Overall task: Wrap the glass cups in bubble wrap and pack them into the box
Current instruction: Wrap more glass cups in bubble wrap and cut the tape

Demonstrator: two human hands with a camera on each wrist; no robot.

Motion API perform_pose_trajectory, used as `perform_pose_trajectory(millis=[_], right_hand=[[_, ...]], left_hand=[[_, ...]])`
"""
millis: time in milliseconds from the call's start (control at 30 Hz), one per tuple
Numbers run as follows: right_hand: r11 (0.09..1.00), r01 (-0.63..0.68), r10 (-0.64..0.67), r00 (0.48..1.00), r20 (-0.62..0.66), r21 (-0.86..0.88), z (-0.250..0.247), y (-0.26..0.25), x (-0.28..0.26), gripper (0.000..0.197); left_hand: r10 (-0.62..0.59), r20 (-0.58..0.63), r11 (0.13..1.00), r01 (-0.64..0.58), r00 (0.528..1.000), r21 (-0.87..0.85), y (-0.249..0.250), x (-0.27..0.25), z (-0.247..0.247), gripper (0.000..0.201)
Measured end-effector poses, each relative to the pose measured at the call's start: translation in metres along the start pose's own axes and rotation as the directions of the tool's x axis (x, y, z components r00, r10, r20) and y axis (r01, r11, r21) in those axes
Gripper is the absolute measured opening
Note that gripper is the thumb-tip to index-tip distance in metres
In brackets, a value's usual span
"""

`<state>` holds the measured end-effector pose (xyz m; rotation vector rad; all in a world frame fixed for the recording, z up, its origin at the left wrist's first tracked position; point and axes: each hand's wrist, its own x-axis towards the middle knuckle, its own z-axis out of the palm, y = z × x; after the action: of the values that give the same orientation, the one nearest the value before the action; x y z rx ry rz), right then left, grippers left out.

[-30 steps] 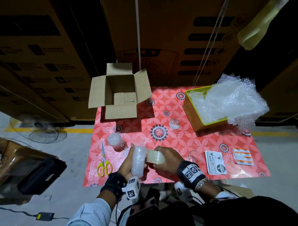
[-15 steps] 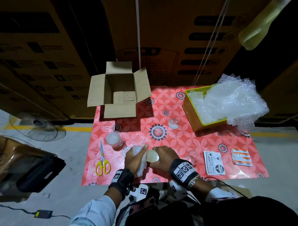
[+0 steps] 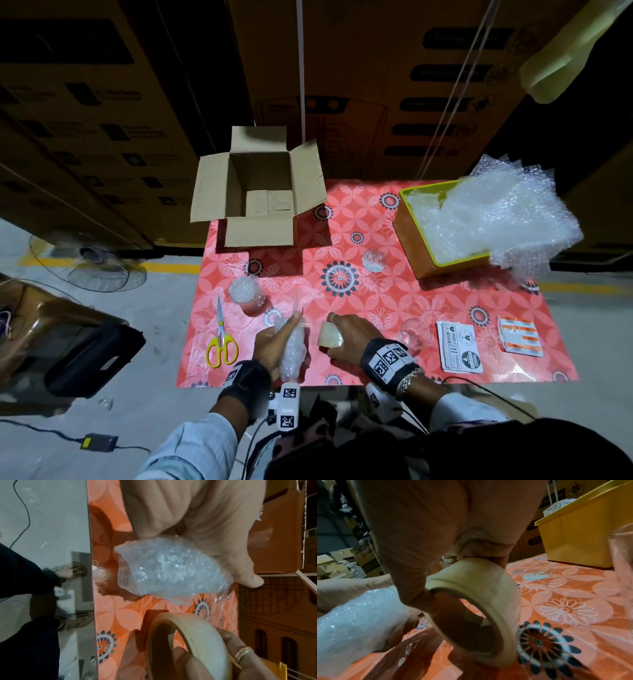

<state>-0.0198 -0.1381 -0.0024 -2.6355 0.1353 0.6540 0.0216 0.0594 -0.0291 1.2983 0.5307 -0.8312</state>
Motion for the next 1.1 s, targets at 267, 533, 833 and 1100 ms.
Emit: perform_pose_trajectory(millis=[267,533,833,1100], right_hand=[[0.978,-0.058,0.066,0.997,0.033,-0.198,-0.004,-0.009,0.01,0.032],[0.997,-0.028,0.03,0.999,0.02,-0.076,0.0,0.006,0.008,0.054],[0.991,-0.067,0.068,0.998,0.008,-0.116,-0.001,0.005,0.01,0.046],[0.975,-0.021,0.022,1.0,0.001,-0.22,0.007,-0.004,0.015,0.055]], left_hand=[[0.047,-0.12,0.997,-0.04,0.992,0.063,-0.001,0.0,-0.002,0.057],[0.229,-0.299,0.892,-0.077,0.926,0.445,-0.011,0.031,-0.032,0.08],[0.375,-0.206,0.8,-0.203,0.904,0.564,-0.003,0.03,-0.034,0.067],[0.489,-0.114,0.629,-0.26,0.865,0.733,0.004,0.031,-0.045,0.051]])
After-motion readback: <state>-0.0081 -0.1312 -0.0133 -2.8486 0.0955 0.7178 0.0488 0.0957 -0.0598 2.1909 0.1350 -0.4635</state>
